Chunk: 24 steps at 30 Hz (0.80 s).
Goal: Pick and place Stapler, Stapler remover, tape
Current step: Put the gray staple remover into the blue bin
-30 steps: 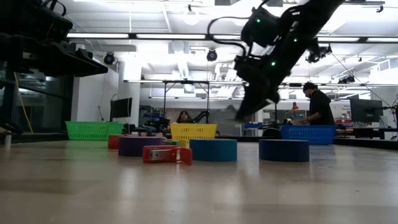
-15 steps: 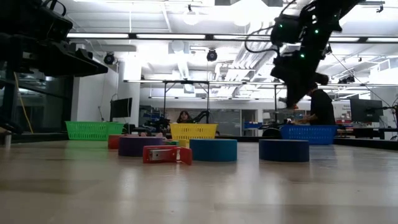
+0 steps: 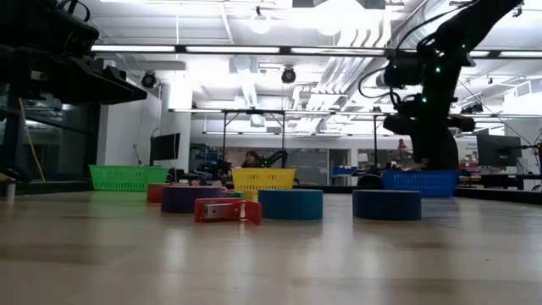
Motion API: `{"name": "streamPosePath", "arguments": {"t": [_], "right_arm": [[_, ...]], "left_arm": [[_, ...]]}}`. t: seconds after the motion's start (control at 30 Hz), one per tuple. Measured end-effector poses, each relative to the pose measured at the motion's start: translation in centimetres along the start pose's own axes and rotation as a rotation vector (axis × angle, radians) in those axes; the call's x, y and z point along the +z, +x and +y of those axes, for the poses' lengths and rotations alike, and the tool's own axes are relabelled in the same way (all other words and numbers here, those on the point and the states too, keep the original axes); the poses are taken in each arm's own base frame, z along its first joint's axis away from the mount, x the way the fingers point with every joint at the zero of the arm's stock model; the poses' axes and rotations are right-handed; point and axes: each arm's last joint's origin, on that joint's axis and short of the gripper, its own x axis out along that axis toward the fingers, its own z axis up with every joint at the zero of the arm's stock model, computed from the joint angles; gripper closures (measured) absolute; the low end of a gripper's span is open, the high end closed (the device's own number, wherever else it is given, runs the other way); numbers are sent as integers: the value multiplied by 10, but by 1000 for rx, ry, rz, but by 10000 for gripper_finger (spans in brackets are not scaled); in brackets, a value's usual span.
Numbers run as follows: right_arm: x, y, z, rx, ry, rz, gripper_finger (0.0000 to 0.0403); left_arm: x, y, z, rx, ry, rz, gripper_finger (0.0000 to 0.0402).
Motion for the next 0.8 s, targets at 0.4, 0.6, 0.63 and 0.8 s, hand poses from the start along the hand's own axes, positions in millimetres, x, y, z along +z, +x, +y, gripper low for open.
{"name": "streamPosePath", "arguments": {"t": [0.4,0.6,0.63,0.8], "right_arm": [[14,11,-12,-32,295,-65,360],[15,34,-7,-51,362,-24,346],[16,37,-5,-40,372,-22,345],[16,43,-3,-31,388,-10,347]], "left_arm": [[0,0,0,0,0,0,229],[0,0,0,0,0,0,229],[0,0,0,0,0,0,229],[0,0,0,0,0,0,229]]}}
